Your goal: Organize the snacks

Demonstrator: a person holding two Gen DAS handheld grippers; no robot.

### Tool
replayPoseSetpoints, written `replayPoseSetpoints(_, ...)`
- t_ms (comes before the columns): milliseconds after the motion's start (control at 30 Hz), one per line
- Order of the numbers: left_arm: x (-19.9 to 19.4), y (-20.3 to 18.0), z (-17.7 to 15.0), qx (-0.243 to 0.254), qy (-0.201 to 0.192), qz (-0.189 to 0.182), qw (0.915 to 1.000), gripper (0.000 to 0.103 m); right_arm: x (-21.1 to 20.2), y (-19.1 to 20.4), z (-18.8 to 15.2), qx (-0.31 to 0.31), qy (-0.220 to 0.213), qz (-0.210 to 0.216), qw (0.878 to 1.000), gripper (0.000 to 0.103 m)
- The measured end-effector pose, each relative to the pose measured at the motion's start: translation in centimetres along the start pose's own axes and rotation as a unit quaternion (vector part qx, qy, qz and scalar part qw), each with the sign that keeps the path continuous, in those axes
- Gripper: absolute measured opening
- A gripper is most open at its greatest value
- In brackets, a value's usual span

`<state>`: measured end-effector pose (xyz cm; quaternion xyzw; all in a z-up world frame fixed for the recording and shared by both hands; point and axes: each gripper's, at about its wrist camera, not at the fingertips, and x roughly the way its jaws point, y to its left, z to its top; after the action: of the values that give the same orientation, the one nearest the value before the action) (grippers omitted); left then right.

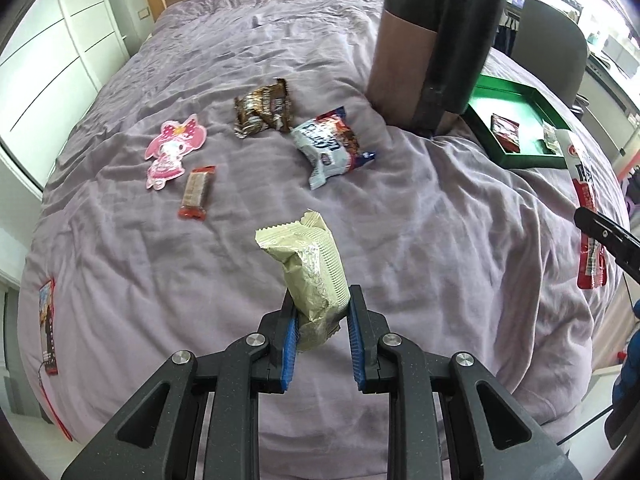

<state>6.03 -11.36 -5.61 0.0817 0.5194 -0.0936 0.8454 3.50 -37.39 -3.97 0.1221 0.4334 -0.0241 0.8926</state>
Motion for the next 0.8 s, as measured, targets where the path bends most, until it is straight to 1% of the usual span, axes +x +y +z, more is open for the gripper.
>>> replayPoseSetpoints(200,0.3,-4.0,1.6,0.039,0.003,-0.025,0.9989,0.019,-0.4,-2.3,1.5,0.021,-0.02,-0.005,1.0,0.103)
replayPoseSetpoints(367,0.3,-7.5,3.0,0.076,-0.003,-0.042,0.9962,0.019,-0.5,-4.3,3.0,0.038,-0.035,-0.006,0.999,0.103)
replayPoseSetpoints(600,0.7,-13.1,5.8,0.135,-0.019,-0.074,0.9879,0.019,0.4,-7.7,5.3,0.062,-0.048,-0.016,0.997,0.103)
replayPoseSetpoints(800,1.7,-17.7,9.4,0.163,-0.031,-0.094,0.9817,0.019,1.6,-10.8,7.8,0.075,-0.056,-0.032,0.995,0.103)
